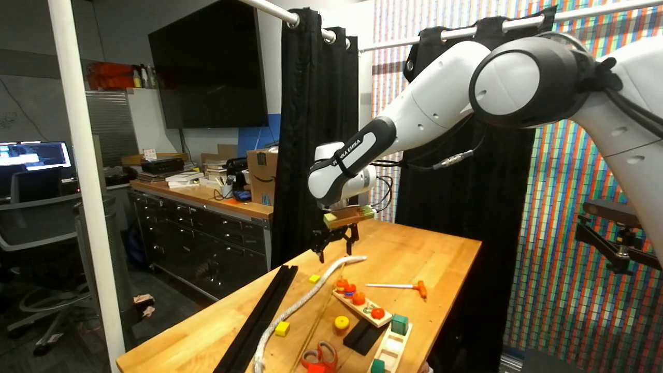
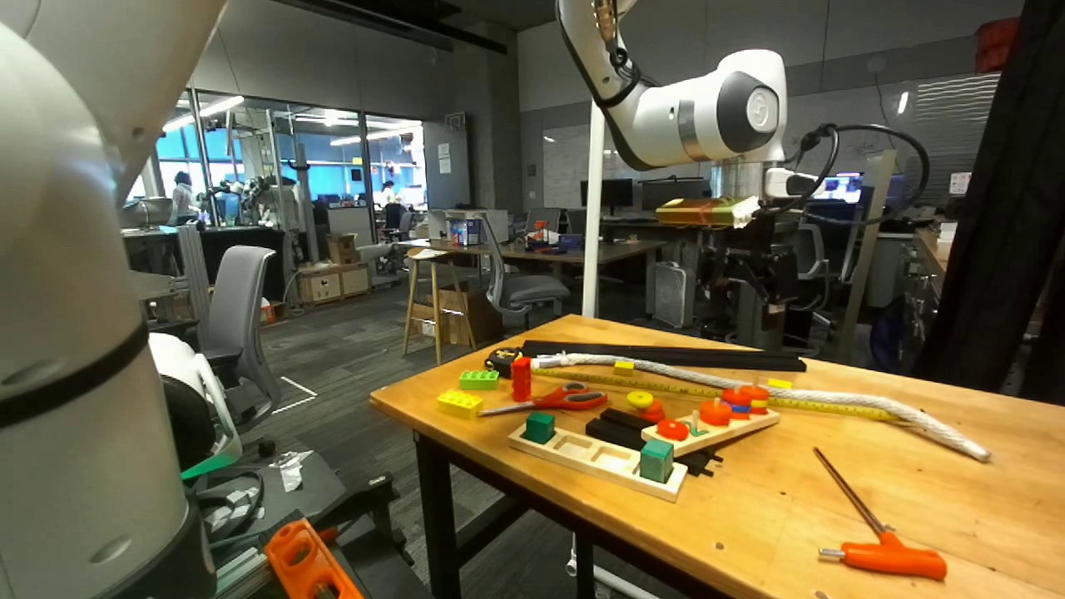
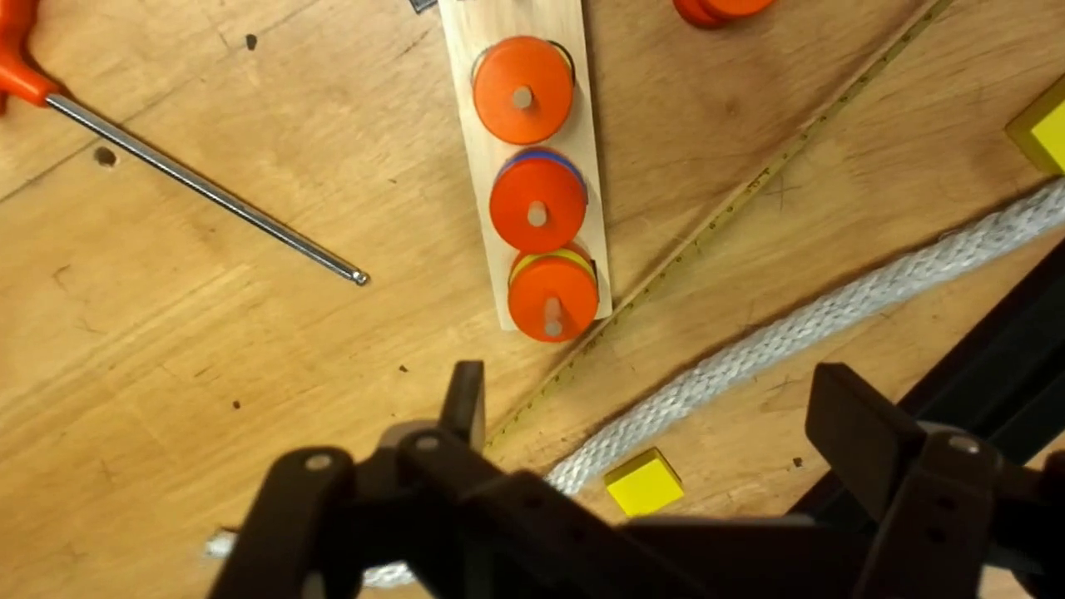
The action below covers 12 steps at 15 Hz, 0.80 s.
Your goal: Pick up the orange object from the wooden object and put it on the table
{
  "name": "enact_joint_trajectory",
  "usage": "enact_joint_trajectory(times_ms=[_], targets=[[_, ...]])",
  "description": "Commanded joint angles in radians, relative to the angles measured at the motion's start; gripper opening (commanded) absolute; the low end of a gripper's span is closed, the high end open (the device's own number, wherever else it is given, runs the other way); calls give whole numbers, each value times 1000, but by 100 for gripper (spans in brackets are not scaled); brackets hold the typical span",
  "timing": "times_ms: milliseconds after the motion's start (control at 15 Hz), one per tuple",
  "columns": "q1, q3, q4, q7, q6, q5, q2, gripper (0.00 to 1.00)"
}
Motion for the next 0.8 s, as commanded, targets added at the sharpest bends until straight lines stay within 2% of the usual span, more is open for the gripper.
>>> enact_joint_trajectory(times_ms=[0,733], targets=[[-7,-7,76,-70,-32,53,58,100],[-60,0,119,-174,-79,132,155,100]])
